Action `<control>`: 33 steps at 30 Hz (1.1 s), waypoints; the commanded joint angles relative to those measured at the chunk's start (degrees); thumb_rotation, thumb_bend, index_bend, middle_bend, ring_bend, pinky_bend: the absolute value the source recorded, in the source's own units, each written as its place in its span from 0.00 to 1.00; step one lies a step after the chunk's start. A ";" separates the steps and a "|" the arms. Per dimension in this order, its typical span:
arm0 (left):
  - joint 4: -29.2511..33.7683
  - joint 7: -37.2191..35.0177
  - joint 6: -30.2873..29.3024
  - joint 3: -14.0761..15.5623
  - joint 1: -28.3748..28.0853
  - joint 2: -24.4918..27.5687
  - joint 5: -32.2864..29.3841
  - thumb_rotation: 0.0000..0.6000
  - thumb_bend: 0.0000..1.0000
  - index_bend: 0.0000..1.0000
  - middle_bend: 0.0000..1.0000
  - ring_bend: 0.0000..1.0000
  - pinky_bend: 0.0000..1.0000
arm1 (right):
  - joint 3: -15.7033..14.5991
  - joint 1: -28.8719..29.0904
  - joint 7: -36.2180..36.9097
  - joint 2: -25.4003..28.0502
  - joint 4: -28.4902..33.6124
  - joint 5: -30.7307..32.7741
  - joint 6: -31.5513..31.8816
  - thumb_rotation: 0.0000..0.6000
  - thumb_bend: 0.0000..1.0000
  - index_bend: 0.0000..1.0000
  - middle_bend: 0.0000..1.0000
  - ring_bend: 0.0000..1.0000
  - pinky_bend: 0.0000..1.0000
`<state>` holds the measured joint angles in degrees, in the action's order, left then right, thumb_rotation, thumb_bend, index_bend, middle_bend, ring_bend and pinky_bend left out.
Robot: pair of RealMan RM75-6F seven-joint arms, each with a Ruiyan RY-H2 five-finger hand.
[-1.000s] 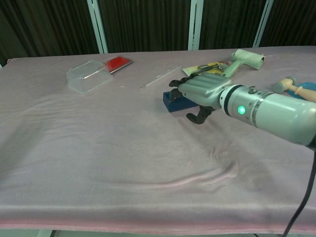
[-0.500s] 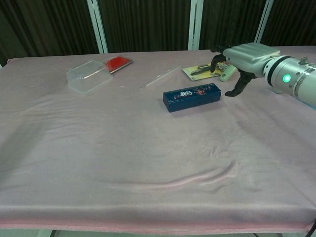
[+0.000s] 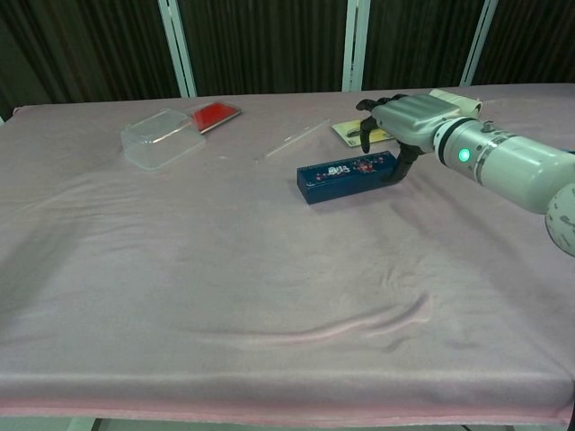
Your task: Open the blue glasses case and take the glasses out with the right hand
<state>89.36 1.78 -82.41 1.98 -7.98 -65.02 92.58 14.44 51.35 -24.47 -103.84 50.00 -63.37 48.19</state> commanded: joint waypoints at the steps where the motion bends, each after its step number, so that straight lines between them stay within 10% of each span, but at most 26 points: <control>1: 0.01 0.06 0.01 0.03 0.00 -0.01 0.01 1.00 0.46 0.00 0.00 0.00 0.03 | 0.11 0.46 -0.45 -0.92 -1.32 0.40 -0.58 1.00 0.44 0.52 0.00 0.00 0.00; 33: -0.33 -0.57 -0.18 0.25 -0.13 0.07 0.57 1.00 0.46 0.00 0.00 0.00 0.03 | 1.70 1.52 -4.75 -1.93 -1.95 4.14 -1.92 1.00 0.61 0.63 0.02 0.00 0.00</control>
<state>89.03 1.20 -82.59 2.24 -8.12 -64.96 93.16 16.12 52.92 -29.15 -105.86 47.96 -59.30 46.25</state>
